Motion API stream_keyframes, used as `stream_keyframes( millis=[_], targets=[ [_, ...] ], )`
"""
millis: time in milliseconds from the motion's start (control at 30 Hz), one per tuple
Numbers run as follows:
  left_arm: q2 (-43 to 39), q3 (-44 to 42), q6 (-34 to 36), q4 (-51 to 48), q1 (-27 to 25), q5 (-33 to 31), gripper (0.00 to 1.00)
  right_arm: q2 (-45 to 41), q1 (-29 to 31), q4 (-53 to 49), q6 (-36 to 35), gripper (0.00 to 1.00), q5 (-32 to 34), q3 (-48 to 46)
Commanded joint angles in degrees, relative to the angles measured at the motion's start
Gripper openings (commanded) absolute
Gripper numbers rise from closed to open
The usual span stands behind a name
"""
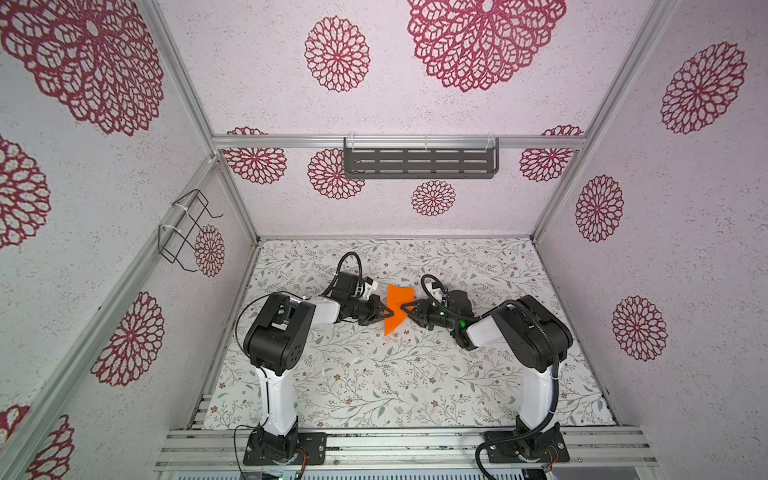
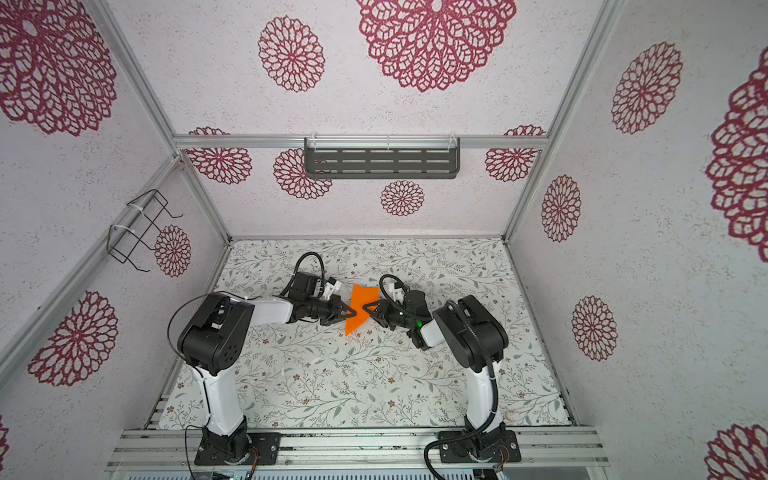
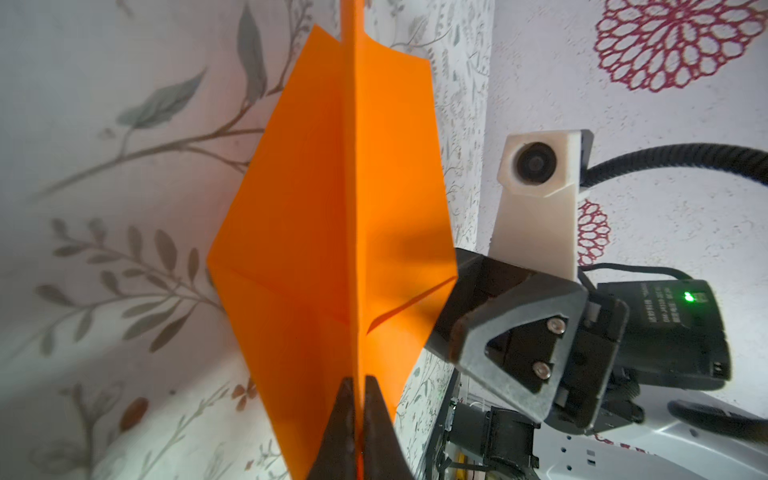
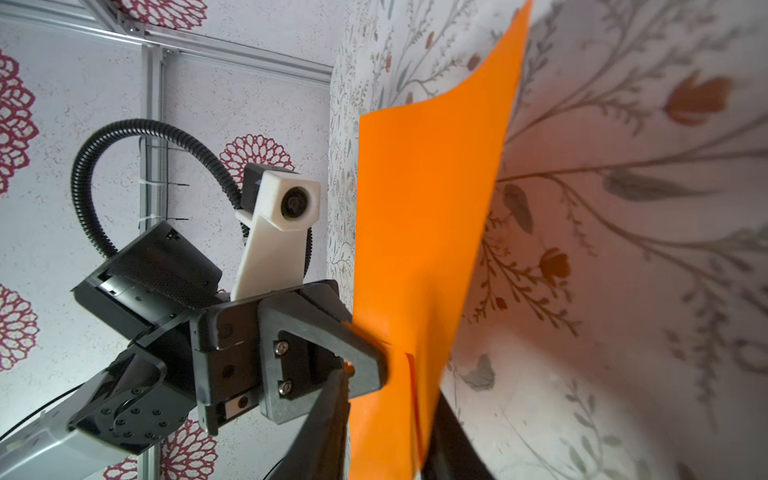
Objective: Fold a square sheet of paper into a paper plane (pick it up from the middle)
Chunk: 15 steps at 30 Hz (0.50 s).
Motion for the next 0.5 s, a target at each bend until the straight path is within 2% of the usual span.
stream_keyframes(
  millis=[0, 167, 467],
  targets=[
    [1.36, 1.27, 2.92, -3.94, -0.67, -0.46, 0.07, -0.20, -0.15, -1.63, -2.64, 0.24, -0.21, 0.87],
    [2.38, 1.65, 3.27, -4.95, -0.83, -1.83, 0.10, -0.20, -0.02, -6.27, -5.52, 0.16, 0.37, 1.46],
    [1.99, 1.98, 4.95, -8.05, -0.90, -5.07, 0.19, 0.18, 1.73, -15.22, -9.81, 0.09, 3.19, 4.08]
  ],
)
